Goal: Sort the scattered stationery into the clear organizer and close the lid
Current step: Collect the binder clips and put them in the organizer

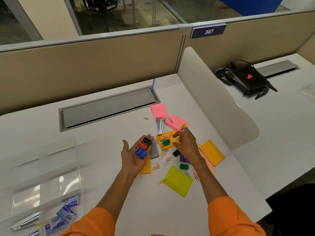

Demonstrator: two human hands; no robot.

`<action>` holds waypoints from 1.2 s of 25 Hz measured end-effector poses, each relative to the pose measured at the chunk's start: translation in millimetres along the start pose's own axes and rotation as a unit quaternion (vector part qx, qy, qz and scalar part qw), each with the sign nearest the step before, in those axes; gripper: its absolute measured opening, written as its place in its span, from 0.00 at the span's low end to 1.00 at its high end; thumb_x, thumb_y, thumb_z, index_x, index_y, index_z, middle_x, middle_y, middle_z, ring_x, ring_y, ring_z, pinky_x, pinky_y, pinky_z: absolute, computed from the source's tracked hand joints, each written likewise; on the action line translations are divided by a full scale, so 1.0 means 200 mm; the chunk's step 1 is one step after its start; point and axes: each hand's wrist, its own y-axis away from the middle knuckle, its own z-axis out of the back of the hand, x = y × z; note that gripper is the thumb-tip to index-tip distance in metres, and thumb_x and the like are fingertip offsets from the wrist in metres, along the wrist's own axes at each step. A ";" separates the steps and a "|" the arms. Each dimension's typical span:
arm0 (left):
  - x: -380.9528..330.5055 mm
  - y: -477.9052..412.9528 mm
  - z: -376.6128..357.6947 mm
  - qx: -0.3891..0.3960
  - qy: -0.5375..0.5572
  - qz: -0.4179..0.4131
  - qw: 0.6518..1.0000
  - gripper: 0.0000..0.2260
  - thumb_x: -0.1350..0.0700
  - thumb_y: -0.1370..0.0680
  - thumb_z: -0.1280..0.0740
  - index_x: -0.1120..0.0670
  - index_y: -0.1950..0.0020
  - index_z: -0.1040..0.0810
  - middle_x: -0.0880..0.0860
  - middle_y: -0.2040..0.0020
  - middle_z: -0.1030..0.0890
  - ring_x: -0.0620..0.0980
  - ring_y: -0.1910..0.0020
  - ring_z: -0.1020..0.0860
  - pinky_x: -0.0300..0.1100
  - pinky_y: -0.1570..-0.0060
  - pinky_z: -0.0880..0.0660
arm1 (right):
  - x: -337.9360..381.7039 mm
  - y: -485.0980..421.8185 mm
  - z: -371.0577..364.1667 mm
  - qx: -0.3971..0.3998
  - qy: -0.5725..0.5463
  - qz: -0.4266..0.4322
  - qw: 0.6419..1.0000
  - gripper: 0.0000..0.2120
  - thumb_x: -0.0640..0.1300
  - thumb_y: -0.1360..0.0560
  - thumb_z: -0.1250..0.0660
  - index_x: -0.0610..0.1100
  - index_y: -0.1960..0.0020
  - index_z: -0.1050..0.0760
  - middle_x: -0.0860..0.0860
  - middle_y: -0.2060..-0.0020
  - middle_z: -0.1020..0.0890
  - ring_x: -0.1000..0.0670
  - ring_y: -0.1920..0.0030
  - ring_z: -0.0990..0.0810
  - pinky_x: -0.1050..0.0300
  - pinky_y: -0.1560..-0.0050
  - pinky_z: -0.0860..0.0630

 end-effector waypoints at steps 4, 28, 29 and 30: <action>-0.01 0.01 0.01 0.002 0.003 0.001 1.000 0.38 0.32 0.22 0.48 0.64 0.31 0.28 0.63 0.33 0.24 0.63 0.34 0.25 0.56 0.36 0.27 | 0.00 -0.02 -0.06 0.073 0.070 0.063 0.993 0.16 0.40 0.25 0.31 0.50 0.39 0.24 0.45 0.46 0.24 0.46 0.47 0.23 0.53 0.49 0.24; 0.04 0.01 0.00 0.019 -0.014 0.003 1.000 0.25 0.47 0.18 0.50 0.62 0.33 0.26 0.60 0.32 0.24 0.59 0.31 0.27 0.52 0.26 0.38 | 0.47 0.32 -0.27 0.031 -0.094 0.100 0.990 0.16 0.51 0.32 0.24 0.46 0.47 0.18 0.49 0.53 0.21 0.54 0.55 0.24 0.63 0.55 0.24; 0.04 0.01 0.00 0.019 -0.011 0.002 1.000 0.24 0.49 0.18 0.50 0.62 0.34 0.25 0.60 0.32 0.24 0.59 0.32 0.27 0.52 0.27 0.36 | 0.47 0.32 -0.26 0.035 -0.096 0.104 0.989 0.17 0.51 0.32 0.23 0.46 0.46 0.18 0.49 0.53 0.21 0.54 0.56 0.24 0.66 0.56 0.26; 0.03 0.01 0.00 0.020 -0.006 0.003 1.000 0.23 0.50 0.18 0.50 0.62 0.34 0.24 0.60 0.32 0.24 0.60 0.32 0.26 0.52 0.29 0.34 | 0.46 0.31 -0.24 0.038 -0.102 0.108 0.988 0.17 0.51 0.33 0.23 0.46 0.47 0.18 0.49 0.53 0.21 0.55 0.56 0.25 0.70 0.57 0.29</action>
